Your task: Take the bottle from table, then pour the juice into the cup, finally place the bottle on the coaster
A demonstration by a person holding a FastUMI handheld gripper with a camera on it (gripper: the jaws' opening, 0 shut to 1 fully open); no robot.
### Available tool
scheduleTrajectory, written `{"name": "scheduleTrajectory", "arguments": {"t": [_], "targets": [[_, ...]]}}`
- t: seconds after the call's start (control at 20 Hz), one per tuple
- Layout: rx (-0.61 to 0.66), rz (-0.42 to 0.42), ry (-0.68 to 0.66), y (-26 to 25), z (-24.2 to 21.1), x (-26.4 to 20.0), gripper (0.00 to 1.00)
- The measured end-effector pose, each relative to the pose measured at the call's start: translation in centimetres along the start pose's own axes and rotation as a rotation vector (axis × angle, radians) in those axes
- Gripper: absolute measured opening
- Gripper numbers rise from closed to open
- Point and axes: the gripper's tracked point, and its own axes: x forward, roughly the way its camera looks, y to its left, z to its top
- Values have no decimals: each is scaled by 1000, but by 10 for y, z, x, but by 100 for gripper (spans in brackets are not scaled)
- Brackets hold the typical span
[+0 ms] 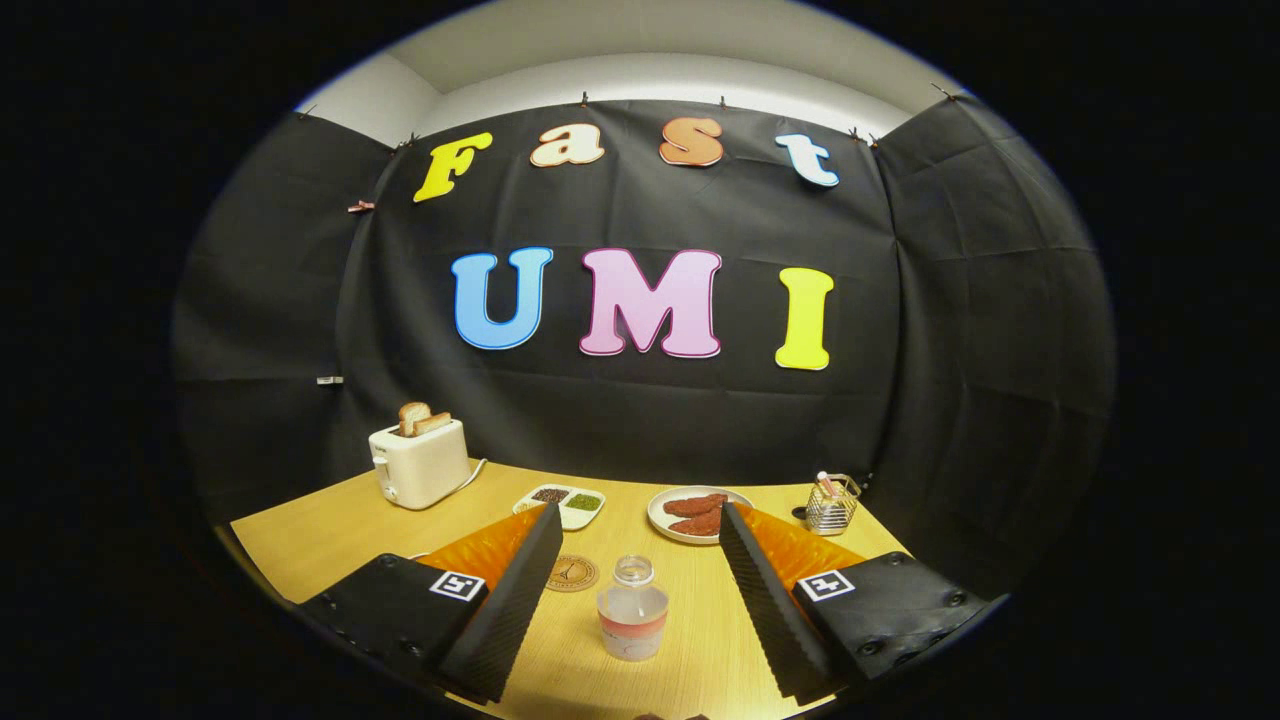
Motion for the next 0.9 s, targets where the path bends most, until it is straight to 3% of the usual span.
{"name": "scheduleTrajectory", "arguments": {"t": [0.9], "targets": [[-30, 38, 139, 3, -114, 54, 98]]}}
